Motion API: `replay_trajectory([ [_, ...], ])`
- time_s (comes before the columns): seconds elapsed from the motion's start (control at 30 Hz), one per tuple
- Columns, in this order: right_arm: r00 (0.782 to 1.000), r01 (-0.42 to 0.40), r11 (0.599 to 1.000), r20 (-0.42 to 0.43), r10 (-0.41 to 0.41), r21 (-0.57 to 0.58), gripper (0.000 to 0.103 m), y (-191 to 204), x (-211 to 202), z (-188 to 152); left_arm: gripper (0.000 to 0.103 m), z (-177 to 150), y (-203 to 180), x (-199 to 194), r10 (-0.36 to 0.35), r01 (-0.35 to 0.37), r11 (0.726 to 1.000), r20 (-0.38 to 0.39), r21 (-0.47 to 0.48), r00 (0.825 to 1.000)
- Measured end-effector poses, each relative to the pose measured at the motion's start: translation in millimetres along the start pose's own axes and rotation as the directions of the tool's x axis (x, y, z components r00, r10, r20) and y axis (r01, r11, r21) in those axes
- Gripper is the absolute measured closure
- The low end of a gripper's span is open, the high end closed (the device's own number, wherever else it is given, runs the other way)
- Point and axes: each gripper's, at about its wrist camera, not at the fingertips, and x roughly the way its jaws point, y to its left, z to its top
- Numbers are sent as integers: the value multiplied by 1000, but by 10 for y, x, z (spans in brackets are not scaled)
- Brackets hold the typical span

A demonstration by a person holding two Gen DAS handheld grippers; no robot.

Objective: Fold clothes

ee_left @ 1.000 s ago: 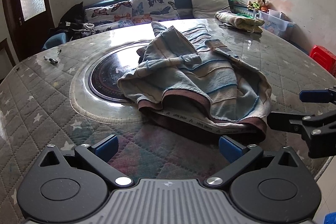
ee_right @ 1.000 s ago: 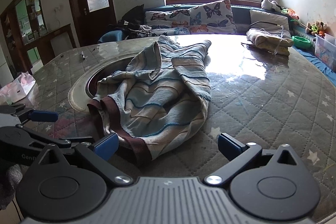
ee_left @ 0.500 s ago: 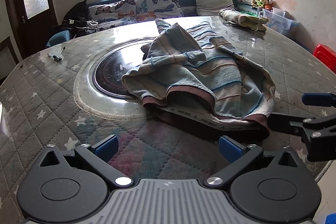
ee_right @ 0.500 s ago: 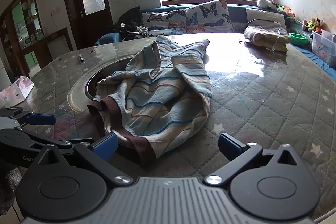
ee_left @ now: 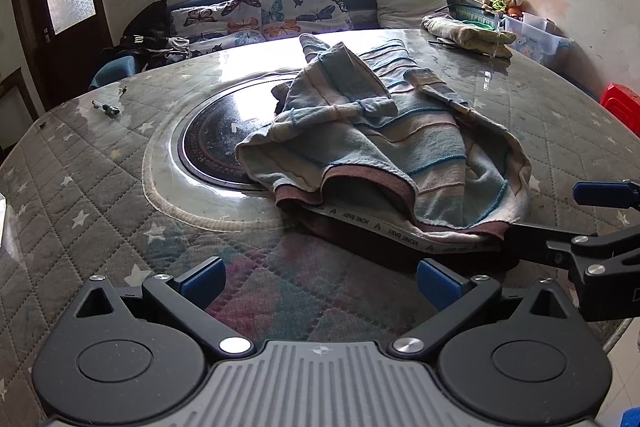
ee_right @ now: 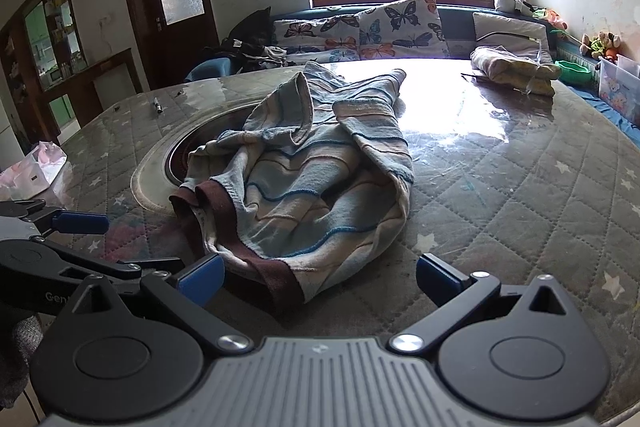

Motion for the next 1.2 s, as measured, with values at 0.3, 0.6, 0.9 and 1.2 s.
replay_trajectory([
  [0.3,1000,-3,1000,-7,3,-6,0,5,49,33,0,42,26,37,2,-2,1000,-3,-4,1000],
  [0.6,1000,-5,1000,-5,5,-10,0,12,70,72,0,83,27,42,0,0,1000,0,-1,1000],
  [0.9,1000,-7,1000,-11,7,-7,0,3,96,75,0,106,27,59,5,-5,1000,-2,3,1000],
  [1.2,1000,-7,1000,-7,7,-20,0,-24,149,158,0,255,92,126,20,-20,1000,26,3,999],
])
